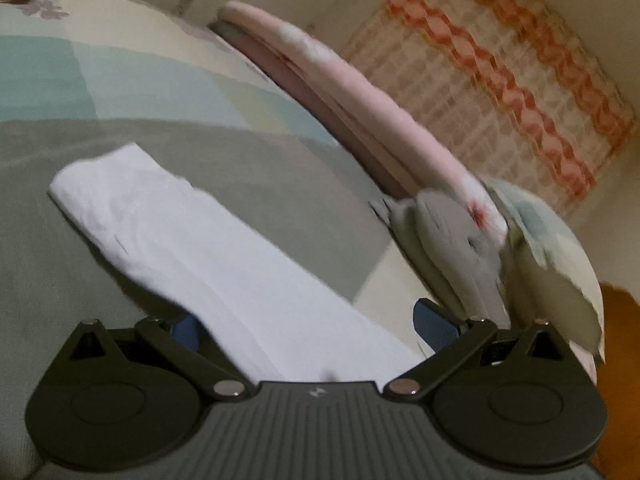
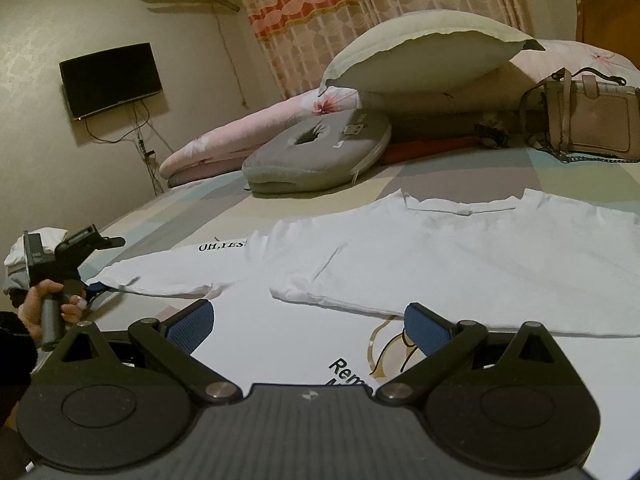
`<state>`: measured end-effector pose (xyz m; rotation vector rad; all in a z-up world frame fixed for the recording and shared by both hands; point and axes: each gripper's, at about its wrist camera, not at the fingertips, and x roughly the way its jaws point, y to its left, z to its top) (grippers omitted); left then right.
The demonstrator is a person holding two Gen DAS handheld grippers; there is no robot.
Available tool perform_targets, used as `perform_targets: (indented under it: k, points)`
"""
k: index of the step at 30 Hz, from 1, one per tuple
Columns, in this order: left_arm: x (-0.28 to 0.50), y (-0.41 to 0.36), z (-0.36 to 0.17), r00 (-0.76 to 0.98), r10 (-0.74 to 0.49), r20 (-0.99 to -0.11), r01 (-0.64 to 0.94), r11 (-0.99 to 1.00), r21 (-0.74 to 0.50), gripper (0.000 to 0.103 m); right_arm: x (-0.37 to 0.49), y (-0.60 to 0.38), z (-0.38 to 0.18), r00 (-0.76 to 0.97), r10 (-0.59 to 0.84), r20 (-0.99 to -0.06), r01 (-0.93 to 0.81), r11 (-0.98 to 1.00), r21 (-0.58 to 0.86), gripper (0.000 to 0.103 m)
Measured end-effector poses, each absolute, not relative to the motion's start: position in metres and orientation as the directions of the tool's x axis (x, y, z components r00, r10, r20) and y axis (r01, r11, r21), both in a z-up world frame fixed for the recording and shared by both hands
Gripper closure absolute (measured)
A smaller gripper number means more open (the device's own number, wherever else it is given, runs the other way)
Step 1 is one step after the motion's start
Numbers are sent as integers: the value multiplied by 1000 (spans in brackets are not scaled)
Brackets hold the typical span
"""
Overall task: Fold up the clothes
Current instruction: 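Grasp the white sleeve cuff with the left gripper, then lift the sleeve and carry it with the left gripper across the shirt body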
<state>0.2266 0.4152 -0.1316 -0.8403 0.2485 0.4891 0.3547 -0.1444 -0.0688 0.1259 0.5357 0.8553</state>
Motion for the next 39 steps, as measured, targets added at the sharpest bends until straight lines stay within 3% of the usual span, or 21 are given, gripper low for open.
perform_targets:
  k: [7, 20, 27, 33, 39]
  points:
    - [250, 424, -128, 838, 366, -404, -545, 538, -643, 1, 356, -145, -69, 533, 747, -397, -681, 657, 322, 0]
    - [249, 408, -89, 899, 292, -325, -437, 568, -698, 1, 351, -144, -63, 511, 769, -384, -704, 631, 327, 0]
    - [259, 380, -63, 915, 261, -308, -403, 612, -680, 1, 344, -133, -59, 413, 799, -436, -752, 570, 332, 0]
    - [268, 348, -43, 922, 227, -314, -384, 640, -665, 1, 338, -126, -58, 444, 737, -509, -736, 624, 263, 0]
    - [283, 314, -20, 927, 184, -325, -360, 680, -639, 1, 341, -139, -56, 437, 749, -499, -717, 625, 310, 0]
